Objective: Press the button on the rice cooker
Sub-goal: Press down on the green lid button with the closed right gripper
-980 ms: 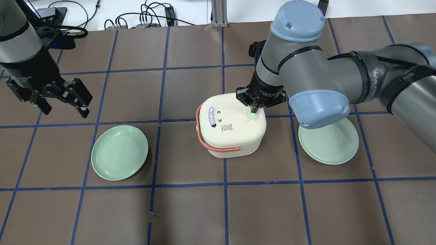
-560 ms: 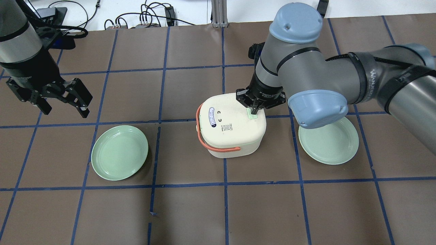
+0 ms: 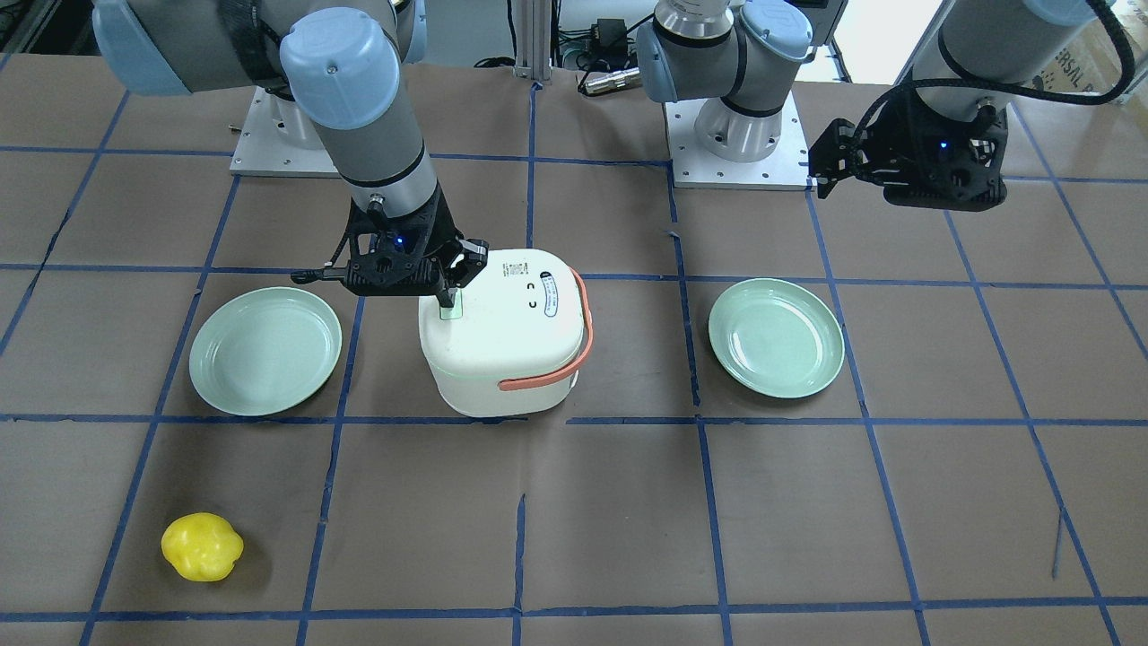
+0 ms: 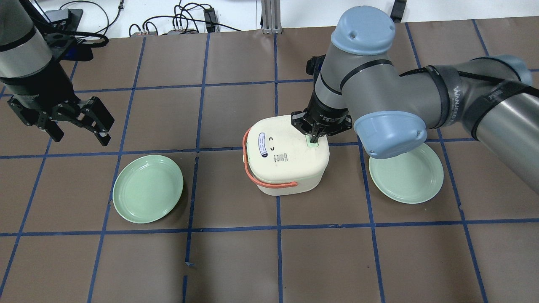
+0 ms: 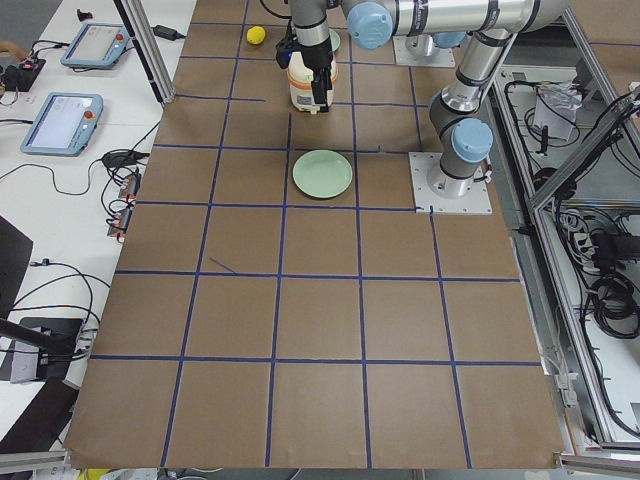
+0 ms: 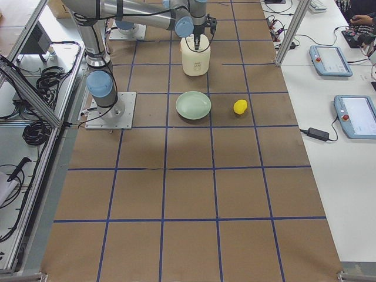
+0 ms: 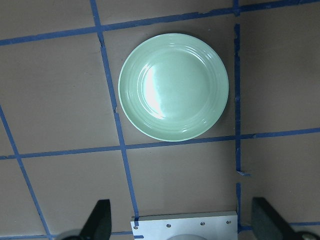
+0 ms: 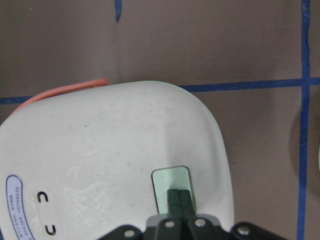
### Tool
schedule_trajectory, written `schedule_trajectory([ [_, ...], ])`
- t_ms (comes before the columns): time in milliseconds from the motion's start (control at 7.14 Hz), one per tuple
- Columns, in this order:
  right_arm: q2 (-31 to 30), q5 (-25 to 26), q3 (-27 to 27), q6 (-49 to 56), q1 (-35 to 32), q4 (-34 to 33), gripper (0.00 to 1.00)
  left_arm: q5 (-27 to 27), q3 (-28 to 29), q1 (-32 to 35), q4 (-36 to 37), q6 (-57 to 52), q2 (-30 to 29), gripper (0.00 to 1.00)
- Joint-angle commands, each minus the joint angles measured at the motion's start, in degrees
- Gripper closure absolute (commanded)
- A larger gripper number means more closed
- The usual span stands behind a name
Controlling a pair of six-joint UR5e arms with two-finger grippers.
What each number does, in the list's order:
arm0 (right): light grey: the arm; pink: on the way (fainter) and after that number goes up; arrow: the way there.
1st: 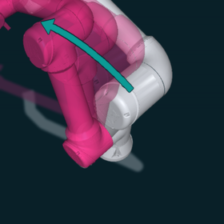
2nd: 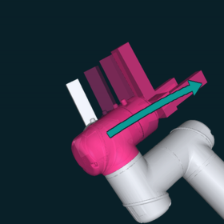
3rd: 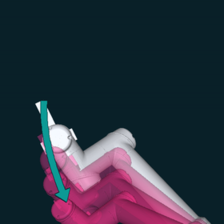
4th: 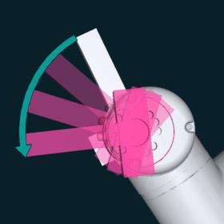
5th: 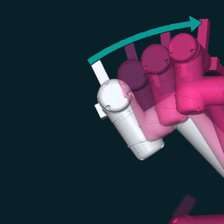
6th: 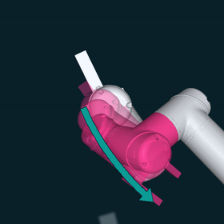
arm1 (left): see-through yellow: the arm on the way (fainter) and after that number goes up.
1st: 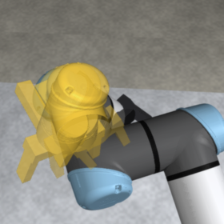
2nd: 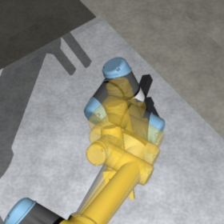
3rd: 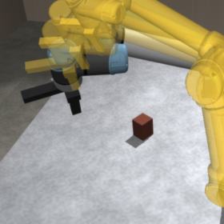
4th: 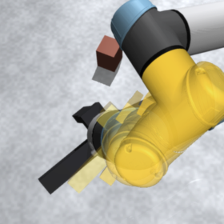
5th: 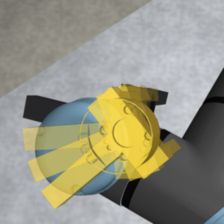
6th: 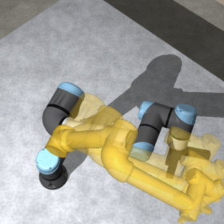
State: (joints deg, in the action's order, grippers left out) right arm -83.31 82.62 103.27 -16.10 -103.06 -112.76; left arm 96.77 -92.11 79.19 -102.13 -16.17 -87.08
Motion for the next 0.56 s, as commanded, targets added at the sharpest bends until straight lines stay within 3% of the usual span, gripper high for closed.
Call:
schedule_trajectory([
  [0,0.26,0.0,0.0,-0.07,-0.03,0.0,0.94,0.0,0.0,0.0,0.0,0.0,0.07,0.0],
  [140,0.26,0.0,-0.43,0.01,-0.03,0.09,0.92,0.0,0.0,0.0,0.0,0.0,-0.02,0.0],
  [280,-0.35,0.18,-1.48,-0.33,-0.12,1.13,0.76,0.0,0.0,0.0,0.0,0.0,-0.02,0.0],
  [420,-1.05,0.79,-3.75,-0.42,-0.21,3.58,0.46,0.0,0.0,0.0,0.0,0.0,-0.02,0.0],
])
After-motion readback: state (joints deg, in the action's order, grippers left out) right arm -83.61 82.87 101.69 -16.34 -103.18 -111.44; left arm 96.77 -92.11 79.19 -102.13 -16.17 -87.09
